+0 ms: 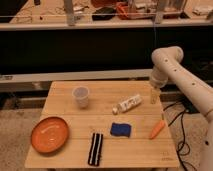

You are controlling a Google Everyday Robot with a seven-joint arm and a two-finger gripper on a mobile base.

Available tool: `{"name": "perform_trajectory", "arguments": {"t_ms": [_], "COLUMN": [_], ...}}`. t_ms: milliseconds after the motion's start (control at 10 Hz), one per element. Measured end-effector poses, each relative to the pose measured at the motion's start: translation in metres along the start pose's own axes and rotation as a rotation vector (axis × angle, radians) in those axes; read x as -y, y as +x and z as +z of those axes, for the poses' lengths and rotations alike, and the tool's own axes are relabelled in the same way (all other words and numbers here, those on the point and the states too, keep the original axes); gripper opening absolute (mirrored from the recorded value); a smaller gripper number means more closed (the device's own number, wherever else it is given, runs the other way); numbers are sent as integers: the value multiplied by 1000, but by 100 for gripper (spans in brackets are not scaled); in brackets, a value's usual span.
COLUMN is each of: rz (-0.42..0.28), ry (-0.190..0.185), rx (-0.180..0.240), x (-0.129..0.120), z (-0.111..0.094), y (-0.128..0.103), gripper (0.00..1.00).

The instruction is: Move the arm in a circular motion

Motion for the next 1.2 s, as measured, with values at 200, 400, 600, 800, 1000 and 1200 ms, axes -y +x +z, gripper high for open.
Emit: {"name": "perform_trajectory", "arguments": {"t_ms": [200,400,600,800,1000,1200], "rz": [19,13,11,-11,-74,-160], "ry": [20,29,47,66,83,100], "rx": [-12,-31,-48,-41,-16,16], "x": [-22,-41,-72,-99,-127,-148], "z": [-10,-19,-28,-37,-49,-61], "y": [32,38,31,1,-47,-92], "gripper": [80,80,80,80,80,80]}}
